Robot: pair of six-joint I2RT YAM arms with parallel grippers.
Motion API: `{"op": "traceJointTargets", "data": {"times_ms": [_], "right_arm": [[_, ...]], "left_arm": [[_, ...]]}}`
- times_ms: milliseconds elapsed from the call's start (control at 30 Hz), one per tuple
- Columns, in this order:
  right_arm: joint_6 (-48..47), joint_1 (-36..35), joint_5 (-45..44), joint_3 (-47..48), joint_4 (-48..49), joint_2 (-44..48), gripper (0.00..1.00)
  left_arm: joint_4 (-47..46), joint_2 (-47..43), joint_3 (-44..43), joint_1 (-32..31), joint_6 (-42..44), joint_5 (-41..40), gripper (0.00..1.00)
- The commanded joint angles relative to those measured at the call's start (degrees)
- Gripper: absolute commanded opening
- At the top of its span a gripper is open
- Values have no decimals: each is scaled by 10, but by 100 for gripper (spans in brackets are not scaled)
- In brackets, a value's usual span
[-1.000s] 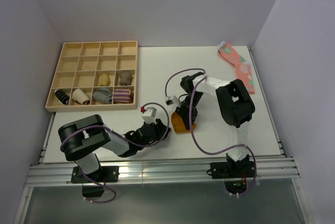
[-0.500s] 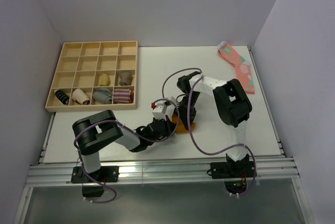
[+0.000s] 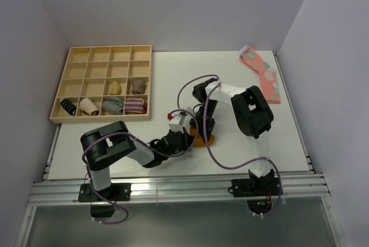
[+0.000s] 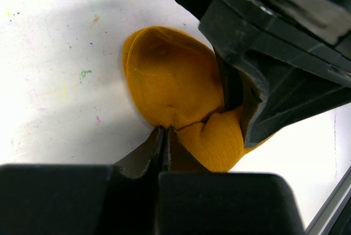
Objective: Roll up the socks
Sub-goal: Roll the sock at the center of the board.
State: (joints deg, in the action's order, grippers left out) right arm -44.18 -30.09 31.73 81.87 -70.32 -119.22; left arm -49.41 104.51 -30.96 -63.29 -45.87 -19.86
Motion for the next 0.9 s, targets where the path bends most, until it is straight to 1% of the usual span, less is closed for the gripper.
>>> {"op": "traceJointTargets", "data": {"times_ms": [0, 100, 133, 200, 233, 267, 300, 367, 433, 500, 600, 633, 800, 867], "right_arm": [[23, -10, -33, 16, 41, -31, 7], [36, -11, -38, 17, 48, -37, 7], [39, -12, -40, 17, 49, -40, 7], [47, -12, -41, 19, 50, -43, 7], [49, -12, -44, 18, 52, -43, 7], [54, -12, -52, 15, 57, -43, 7], [56, -12, -55, 15, 59, -42, 7], [62, -13, -68, 13, 66, -45, 7], [62, -12, -70, 12, 66, -48, 7], [65, -13, -70, 12, 67, -50, 7], [65, -14, -74, 12, 65, -47, 7], [64, -15, -75, 12, 64, -46, 7], [62, -16, -77, 13, 61, -47, 7], [65, -17, -80, 13, 61, -49, 6]], "left_arm": [[11, 9, 20, -4, 28, 46, 5], [-6, 3, 32, -5, 37, 54, 7], [-15, 1, 36, -5, 38, 49, 12], [-17, -12, 49, -6, 38, 39, 15], [-23, -17, 63, -6, 39, 31, 21], [-25, -28, 69, -6, 40, 25, 24], [-24, -34, 77, -6, 44, 21, 29], [-25, -53, 85, -6, 47, 14, 34], [-30, -63, 95, -6, 55, 13, 36], [-26, -76, 98, -6, 60, 9, 36], [-48, -99, 113, -6, 72, 24, 36], [-52, -105, 114, -5, 82, 31, 39], [-28, -129, 82, -6, 118, 78, 45], [4, -128, 52, -6, 141, 93, 46]]}}
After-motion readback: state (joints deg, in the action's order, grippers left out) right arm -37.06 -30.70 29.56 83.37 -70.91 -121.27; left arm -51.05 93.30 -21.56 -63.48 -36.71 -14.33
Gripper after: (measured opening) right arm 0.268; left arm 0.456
